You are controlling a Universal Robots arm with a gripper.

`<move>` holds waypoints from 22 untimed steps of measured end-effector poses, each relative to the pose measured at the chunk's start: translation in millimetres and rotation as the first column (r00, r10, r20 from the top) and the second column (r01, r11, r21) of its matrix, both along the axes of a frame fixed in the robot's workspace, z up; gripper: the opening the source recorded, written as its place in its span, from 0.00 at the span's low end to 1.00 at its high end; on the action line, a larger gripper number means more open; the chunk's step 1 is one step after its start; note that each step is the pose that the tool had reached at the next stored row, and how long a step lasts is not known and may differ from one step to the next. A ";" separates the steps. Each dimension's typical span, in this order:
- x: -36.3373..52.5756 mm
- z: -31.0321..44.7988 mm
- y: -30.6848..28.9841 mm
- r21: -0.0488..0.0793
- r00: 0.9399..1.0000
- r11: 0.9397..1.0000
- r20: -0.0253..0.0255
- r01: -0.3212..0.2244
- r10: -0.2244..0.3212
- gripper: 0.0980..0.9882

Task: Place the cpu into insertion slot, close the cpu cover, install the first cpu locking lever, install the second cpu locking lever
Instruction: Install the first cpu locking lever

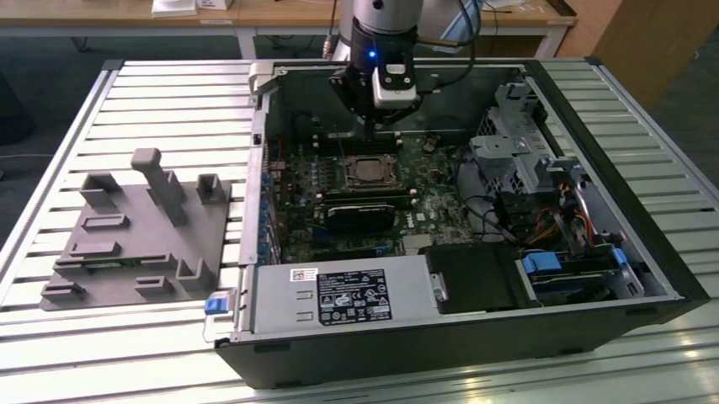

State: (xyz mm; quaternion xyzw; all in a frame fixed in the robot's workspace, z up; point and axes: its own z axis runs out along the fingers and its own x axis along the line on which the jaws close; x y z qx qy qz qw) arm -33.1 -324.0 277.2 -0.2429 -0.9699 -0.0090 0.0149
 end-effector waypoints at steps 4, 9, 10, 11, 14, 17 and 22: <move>0.0 0.0 0.0 0.000 0.999 0.999 0.000 -0.044 0.044 0.01; 0.0 0.0 0.0 0.000 0.996 0.996 0.000 -0.089 0.089 0.01; 0.0 0.0 0.0 0.000 0.995 0.995 0.000 -0.097 0.097 0.01; 0.0 0.0 0.0 0.000 0.994 0.994 0.001 -0.105 0.105 0.01; 0.0 0.0 0.0 0.000 0.992 0.992 0.001 -0.129 0.129 0.01; 0.0 0.0 0.0 0.000 0.988 0.988 0.001 -0.152 0.152 0.01; 0.0 0.0 0.0 0.000 0.982 0.982 0.002 -0.191 0.191 0.01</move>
